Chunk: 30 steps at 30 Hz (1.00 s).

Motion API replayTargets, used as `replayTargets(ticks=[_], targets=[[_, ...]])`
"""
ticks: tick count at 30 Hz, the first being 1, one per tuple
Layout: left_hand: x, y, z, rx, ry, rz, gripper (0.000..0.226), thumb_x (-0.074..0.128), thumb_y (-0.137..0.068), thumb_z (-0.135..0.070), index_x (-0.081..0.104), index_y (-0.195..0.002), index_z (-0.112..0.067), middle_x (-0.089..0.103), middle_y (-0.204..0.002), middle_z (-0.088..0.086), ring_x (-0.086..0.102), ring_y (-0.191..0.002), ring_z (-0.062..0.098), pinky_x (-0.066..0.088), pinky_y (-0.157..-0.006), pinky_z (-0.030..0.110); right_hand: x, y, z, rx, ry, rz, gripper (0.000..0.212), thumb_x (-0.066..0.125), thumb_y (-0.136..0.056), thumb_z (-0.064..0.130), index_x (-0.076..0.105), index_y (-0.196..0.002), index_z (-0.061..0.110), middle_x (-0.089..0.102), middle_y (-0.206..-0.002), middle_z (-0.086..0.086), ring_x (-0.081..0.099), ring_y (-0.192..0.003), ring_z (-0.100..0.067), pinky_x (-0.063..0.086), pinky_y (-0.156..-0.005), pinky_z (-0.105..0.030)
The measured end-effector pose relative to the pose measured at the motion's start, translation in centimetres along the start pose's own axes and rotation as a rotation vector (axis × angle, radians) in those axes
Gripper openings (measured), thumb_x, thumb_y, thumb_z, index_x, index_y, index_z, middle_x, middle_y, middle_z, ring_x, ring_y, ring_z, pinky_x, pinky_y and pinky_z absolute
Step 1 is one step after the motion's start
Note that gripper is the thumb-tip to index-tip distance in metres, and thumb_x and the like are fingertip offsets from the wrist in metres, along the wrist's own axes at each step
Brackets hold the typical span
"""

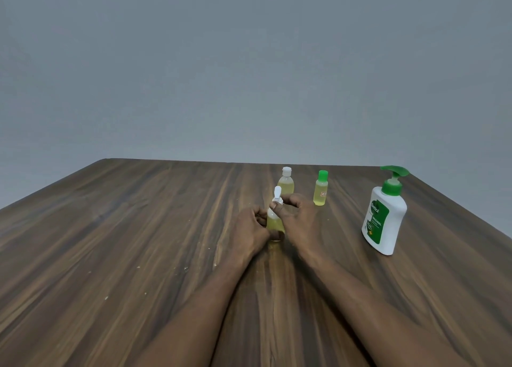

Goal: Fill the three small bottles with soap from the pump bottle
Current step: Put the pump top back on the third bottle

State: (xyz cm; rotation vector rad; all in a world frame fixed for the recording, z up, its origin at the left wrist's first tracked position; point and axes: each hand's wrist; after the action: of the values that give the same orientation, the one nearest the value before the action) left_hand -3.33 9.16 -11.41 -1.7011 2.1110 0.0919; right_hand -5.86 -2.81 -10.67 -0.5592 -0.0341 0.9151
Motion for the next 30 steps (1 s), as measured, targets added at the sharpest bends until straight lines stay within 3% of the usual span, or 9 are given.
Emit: replayTargets(ticks=[6,9,13,15,17,21,24,27,30], targets=[[0.8,0.1,0.1,0.008,-0.089,-0.131,0.031,0.075,-0.047,-0.034,0.059,-0.070,-0.021,0.068,-0.066,-0.002,0.065,-0.062,0.018,0.051,-0.055,0.038,0.5,0.4,0.2,0.011,0.049,0.020,0.020,0.064,-0.084,0.032,0.072,-0.088,0.015,0.070,-0.084,0.003,0.065,-0.083,-0.017,0.053,-0.075,-0.040],[1.3,0.7,-0.3,0.040,-0.054,-0.175,0.025,0.070,-0.062,-0.038,0.049,-0.061,-0.024,0.058,-0.056,-0.007,0.050,-0.051,0.011,0.034,-0.048,0.026,0.5,0.6,0.2,0.008,0.069,-0.003,0.017,0.066,-0.086,0.031,0.071,-0.085,0.015,0.070,-0.081,0.003,0.065,-0.079,-0.017,0.050,-0.070,-0.036],[1.4,1.0,-0.5,0.051,-0.042,-0.230,0.036,0.072,-0.077,-0.034,0.043,-0.058,-0.026,0.049,-0.053,-0.008,0.041,-0.048,0.007,0.026,-0.047,0.025,0.6,0.8,0.6,-0.012,0.115,-0.047,0.012,0.069,-0.089,0.024,0.070,-0.084,0.013,0.067,-0.081,0.001,0.061,-0.076,-0.015,0.041,-0.065,-0.030],[1.3,1.0,-0.6,0.039,-0.052,-0.231,0.037,0.076,-0.075,-0.026,0.043,-0.059,-0.027,0.048,-0.052,-0.009,0.041,-0.048,0.005,0.026,-0.047,0.025,0.2,0.9,1.0,0.028,0.089,0.003,0.016,0.069,-0.089,0.027,0.071,-0.095,0.013,0.068,-0.091,0.002,0.063,-0.086,-0.014,0.049,-0.074,-0.035],[1.2,0.8,-0.7,0.015,-0.066,-0.198,0.034,0.081,-0.070,-0.020,0.048,-0.061,-0.028,0.051,-0.054,-0.010,0.045,-0.050,0.003,0.030,-0.047,0.024,-0.6,1.2,1.7,0.068,0.091,0.078,0.037,0.073,-0.086,0.035,0.065,-0.115,0.014,0.065,-0.108,0.004,0.061,-0.101,-0.014,0.050,-0.086,-0.037],[0.1,-1.1,-0.9,-0.053,-0.067,-0.176,0.035,0.091,-0.057,-0.017,0.064,-0.079,-0.023,0.070,-0.076,-0.008,0.065,-0.069,0.009,0.052,-0.061,0.027,-4.0,2.1,2.7,0.097,0.120,0.182,0.082,0.074,-0.087,0.032,0.028,-0.153,0.019,0.045,-0.142,0.008,0.048,-0.127,-0.011,0.039,-0.100,-0.029],[-1.2,-4.4,-1.7,-0.058,-0.094,-0.189,0.038,0.093,-0.057,-0.015,0.070,-0.087,-0.015,0.072,-0.081,-0.004,0.067,-0.072,0.010,0.048,-0.057,0.024,-7.0,2.7,1.6,0.062,0.226,0.165,0.078,0.072,-0.089,0.028,0.028,-0.154,0.021,0.043,-0.150,0.003,0.056,-0.120,-0.012,0.043,-0.094,-0.027],[-2.2,-8.0,-2.1,-0.054,-0.127,-0.242,0.042,0.094,-0.054,-0.017,0.071,-0.089,-0.011,0.073,-0.084,0.000,0.069,-0.078,0.017,0.046,-0.058,0.026,-8.3,3.3,0.6,0.073,0.216,0.159,0.070,0.070,-0.090,0.021,0.034,-0.151,0.023,0.048,-0.145,0.004,0.061,-0.103,-0.001,0.049,-0.092,-0.030],[-2.1,-10.3,-1.3,-0.056,-0.175,-0.251,0.044,0.095,-0.053,-0.017,0.069,-0.088,-0.010,0.072,-0.082,0.000,0.069,-0.078,0.019,0.047,-0.059,0.028,-8.3,3.3,0.1,0.086,0.191,0.143,0.064,0.068,-0.090,0.014,0.039,-0.147,0.023,0.052,-0.136,0.003,0.061,-0.096,0.000,0.047,-0.082,-0.022]])
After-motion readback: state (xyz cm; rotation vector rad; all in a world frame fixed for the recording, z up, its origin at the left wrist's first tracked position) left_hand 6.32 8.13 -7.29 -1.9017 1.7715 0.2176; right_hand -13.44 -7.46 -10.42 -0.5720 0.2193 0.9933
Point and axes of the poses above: each hand's wrist, its own y-axis away from the middle knuckle, its own x-axis out of the palm, z = x × y
